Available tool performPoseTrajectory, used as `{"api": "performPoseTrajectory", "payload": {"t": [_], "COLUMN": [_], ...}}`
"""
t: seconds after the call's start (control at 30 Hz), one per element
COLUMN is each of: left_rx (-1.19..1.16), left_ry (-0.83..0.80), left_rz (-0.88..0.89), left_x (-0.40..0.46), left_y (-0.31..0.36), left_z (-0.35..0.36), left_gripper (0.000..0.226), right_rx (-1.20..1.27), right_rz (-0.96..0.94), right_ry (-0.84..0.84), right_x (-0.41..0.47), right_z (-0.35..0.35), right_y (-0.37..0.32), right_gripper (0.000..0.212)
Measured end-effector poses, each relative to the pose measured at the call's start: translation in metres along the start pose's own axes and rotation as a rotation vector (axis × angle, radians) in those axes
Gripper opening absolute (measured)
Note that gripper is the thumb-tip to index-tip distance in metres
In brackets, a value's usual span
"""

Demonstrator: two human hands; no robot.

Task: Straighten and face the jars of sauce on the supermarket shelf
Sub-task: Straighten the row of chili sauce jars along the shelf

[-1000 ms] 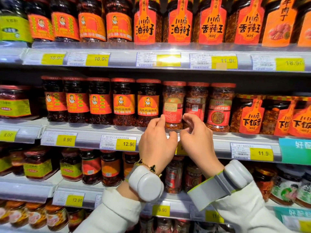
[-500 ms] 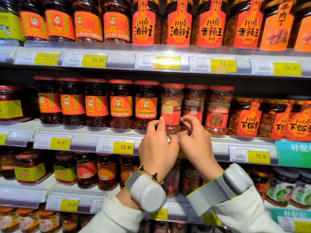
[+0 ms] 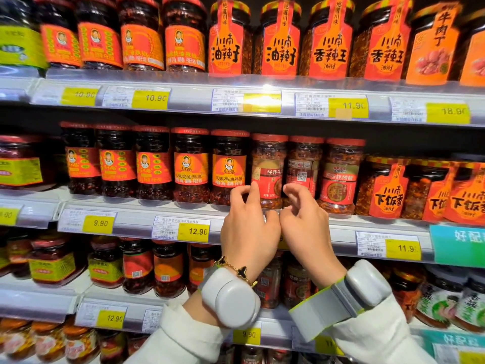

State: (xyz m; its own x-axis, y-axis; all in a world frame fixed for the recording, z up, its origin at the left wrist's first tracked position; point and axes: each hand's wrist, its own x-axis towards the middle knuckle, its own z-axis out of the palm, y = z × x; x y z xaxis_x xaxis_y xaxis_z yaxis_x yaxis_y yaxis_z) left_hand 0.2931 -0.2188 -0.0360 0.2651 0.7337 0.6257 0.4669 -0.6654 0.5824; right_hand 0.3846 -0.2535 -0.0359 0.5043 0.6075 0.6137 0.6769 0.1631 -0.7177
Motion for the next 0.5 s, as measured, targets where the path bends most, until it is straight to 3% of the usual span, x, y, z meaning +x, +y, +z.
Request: {"api": "performPoseTrajectory", "payload": {"t": [0.1,0.37,0.5], "left_rx": [-0.025,-0.083,-0.026], "left_ry": [0.001,-0.032,-0.006], "left_rz": [0.0,-0.023,-0.047], "left_x": [0.0006,0.0034,-0.0001], "left_y": [-0.0016,-0.0048,-0.0068], "left_z": [-0.0005,-0.0058,-0.0063], "left_gripper": [0.059,0.052,0.05], "right_rx": [-0.087,0.074,-0.149], "right_rz": [-0.025,0.006,-0.01], "right_ry": [-0.045,0.016,-0.04], "right_x": [0.0003,-0.0003,0.0023], "right_z": [0.0009,0.0012,0.0065], "right_y": [0.0005,0.0031,0.0018], "right_gripper": [0.048,0.04,0.048]}}
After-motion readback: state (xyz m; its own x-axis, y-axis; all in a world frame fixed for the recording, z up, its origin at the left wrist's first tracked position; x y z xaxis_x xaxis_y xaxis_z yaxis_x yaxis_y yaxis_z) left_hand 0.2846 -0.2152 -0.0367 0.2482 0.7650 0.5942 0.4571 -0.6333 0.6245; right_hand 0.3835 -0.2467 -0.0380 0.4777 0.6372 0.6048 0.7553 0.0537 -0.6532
